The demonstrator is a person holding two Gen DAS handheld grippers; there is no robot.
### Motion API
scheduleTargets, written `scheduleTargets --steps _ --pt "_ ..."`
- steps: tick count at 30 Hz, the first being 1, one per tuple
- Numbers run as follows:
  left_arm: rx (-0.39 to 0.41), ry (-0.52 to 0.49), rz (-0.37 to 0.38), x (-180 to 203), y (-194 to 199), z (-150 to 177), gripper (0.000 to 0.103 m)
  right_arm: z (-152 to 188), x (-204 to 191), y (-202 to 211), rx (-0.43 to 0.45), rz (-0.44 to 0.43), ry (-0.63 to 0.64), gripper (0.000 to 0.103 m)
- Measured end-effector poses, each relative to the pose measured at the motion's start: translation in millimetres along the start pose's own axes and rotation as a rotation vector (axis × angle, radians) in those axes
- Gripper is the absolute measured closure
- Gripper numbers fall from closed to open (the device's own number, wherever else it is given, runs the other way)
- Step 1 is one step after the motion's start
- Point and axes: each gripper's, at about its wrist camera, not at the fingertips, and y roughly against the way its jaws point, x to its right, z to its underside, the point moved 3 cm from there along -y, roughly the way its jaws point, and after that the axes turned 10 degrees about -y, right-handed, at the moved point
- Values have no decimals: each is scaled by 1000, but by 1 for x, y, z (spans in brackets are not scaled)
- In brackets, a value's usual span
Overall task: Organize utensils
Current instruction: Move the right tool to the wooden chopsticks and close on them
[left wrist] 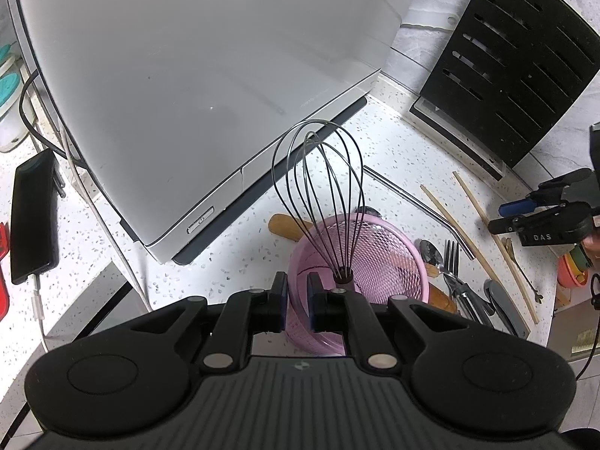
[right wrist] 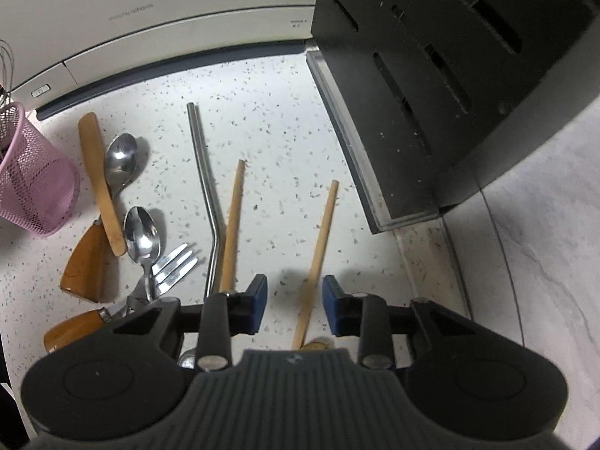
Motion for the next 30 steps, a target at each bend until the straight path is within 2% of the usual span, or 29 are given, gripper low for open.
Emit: scheduleTargets --steps 11,24,30 --pt "0 -1 2 1 0 0 93 -10 -10 -18 -66 5 35 78" --pt "-3 -1 5 1 -1 -1 93 -16 -22 -33 -123 -4 82 80" --pt "-3 -1 6 1 -1 -1 93 -24 -19 -32 -113 -9 77 80"
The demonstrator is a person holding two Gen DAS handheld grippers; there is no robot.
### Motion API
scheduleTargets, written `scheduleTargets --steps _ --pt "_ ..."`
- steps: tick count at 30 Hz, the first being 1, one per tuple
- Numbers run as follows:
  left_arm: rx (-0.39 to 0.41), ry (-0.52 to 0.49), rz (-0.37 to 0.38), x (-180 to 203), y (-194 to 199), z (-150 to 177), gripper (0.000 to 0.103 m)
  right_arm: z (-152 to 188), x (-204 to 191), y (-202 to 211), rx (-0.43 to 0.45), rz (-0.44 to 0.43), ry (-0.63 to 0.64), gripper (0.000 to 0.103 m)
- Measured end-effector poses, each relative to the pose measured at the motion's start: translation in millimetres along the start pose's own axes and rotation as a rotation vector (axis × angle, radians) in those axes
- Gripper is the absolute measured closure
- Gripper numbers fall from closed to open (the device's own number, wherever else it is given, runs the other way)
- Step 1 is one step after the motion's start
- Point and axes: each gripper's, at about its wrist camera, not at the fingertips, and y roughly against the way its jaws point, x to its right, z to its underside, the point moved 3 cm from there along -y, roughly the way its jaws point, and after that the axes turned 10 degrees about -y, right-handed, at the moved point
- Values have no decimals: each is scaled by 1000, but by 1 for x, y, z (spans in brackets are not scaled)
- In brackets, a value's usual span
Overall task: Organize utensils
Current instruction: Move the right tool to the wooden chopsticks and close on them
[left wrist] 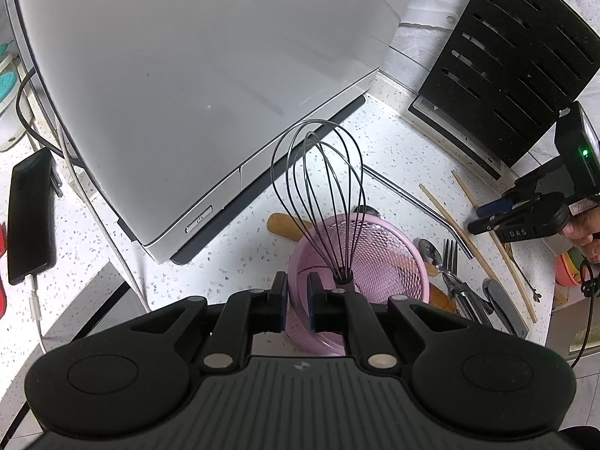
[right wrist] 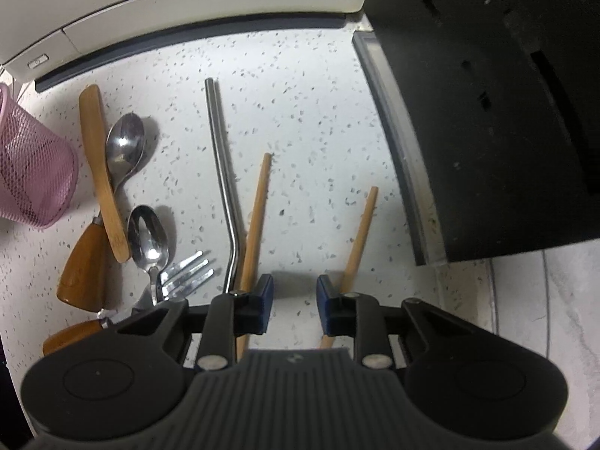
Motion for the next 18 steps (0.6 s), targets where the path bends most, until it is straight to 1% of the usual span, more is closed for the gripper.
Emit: scheduleTargets --steps 7,10,12,13,14,15,16,18 --pt "-1 -1 1 0 0 0 93 2 10 0 -3 56 -12 80" --pt "0 1 2 0 -1 0 93 2 17 -2 -10 61 -29 80" --pt "0 1 2 0 -1 0 93 3 24 -5 -19 46 -46 80" --pt "0 1 2 0 -1 0 93 2 26 -4 -14 36 -57 83" --pt "0 1 2 0 -1 0 93 1 28 -5 -15 22 -66 93" --pt "0 1 2 0 -1 0 93 -1 28 -6 -14 7 -64 98" --pt "0 1 2 0 -1 0 93 -1 27 -6 -13 -2 -57 100" --pt "-1 1 1 0 -1 0 93 -1 20 -4 -1 -20 -24 101"
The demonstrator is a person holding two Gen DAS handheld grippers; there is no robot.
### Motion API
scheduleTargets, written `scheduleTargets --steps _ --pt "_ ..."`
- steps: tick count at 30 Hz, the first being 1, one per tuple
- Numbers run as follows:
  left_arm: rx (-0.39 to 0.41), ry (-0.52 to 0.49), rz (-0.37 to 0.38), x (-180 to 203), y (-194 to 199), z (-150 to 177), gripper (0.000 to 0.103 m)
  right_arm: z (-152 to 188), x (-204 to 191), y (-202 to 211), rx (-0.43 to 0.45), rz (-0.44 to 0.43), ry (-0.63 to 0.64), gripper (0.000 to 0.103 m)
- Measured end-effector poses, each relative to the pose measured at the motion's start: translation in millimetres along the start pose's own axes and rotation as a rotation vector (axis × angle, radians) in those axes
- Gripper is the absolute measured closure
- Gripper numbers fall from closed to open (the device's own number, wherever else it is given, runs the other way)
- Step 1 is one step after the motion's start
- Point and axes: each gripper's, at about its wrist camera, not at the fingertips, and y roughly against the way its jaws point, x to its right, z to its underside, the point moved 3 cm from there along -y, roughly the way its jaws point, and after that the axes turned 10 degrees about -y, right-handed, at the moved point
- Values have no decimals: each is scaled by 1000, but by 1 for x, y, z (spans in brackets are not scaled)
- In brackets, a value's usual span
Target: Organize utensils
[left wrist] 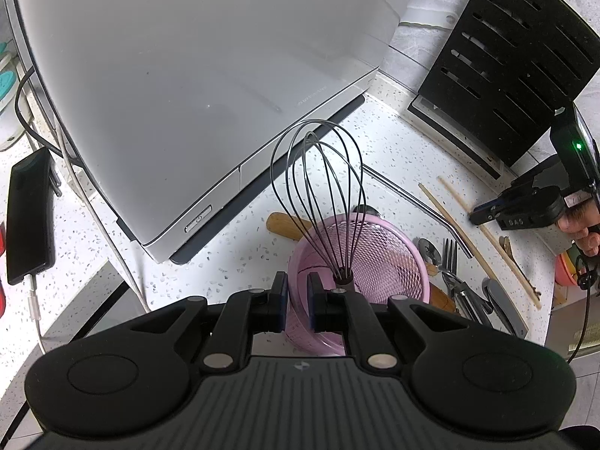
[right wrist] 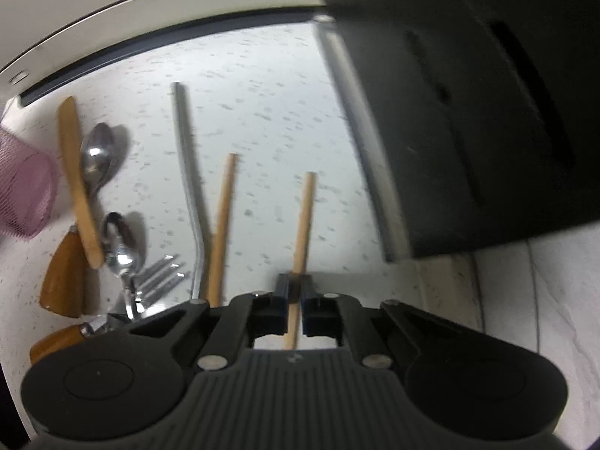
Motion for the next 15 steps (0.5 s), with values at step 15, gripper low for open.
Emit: scheduleTargets --steps 15 --pt "-2 -1 0 0 -1 0 93 -2 -22 -4 -40 -44 55 101"
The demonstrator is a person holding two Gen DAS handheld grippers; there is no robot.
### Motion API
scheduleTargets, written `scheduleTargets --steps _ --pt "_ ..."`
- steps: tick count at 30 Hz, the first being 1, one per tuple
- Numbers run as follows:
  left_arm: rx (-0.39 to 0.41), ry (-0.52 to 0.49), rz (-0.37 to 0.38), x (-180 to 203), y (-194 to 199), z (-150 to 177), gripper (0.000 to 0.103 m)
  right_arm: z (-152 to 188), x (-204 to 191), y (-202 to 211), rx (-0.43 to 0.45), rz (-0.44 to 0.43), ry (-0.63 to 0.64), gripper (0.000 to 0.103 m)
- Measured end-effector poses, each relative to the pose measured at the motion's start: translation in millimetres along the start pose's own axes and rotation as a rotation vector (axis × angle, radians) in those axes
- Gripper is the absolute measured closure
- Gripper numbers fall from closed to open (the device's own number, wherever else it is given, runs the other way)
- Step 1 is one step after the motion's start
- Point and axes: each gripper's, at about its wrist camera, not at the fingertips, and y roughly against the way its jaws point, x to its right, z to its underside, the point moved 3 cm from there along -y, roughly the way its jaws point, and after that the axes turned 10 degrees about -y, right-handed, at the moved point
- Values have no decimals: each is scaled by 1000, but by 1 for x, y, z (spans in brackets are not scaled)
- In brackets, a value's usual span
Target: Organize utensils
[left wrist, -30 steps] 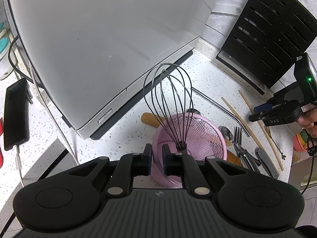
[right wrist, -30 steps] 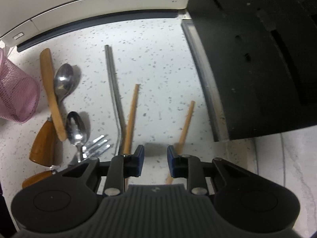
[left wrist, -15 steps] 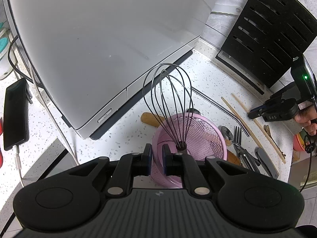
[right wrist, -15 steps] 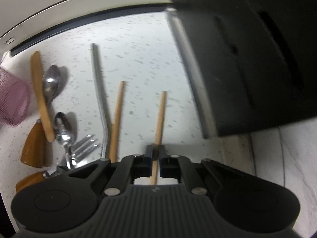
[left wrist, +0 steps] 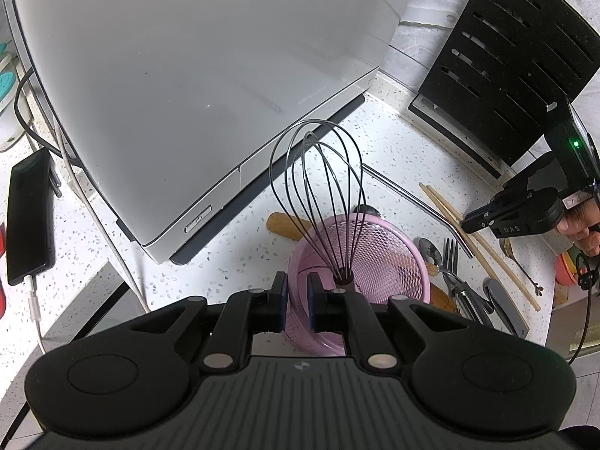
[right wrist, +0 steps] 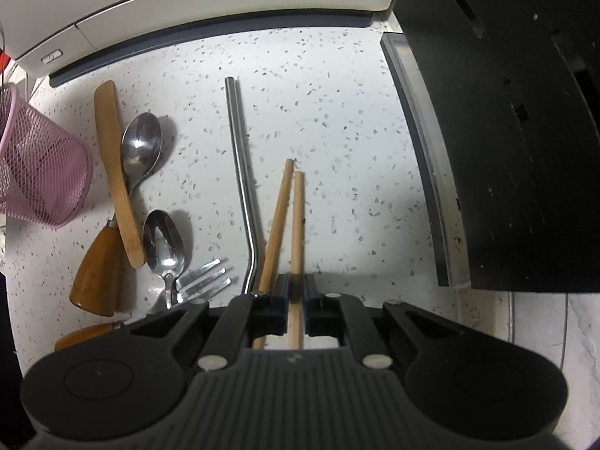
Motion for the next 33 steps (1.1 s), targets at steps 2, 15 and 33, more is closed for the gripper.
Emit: scheduleTargets --steps 2,15,33 --pt "0 1 0 -1 0 0 93 -7 1 -4 -2 -2 -4 101" --pt "2 5 0 -2 1 0 93 4 -4 9 47 11 -5 102" --pt "5 11 -3 -3 1 0 93 17 -11 80 200 -2 1 102"
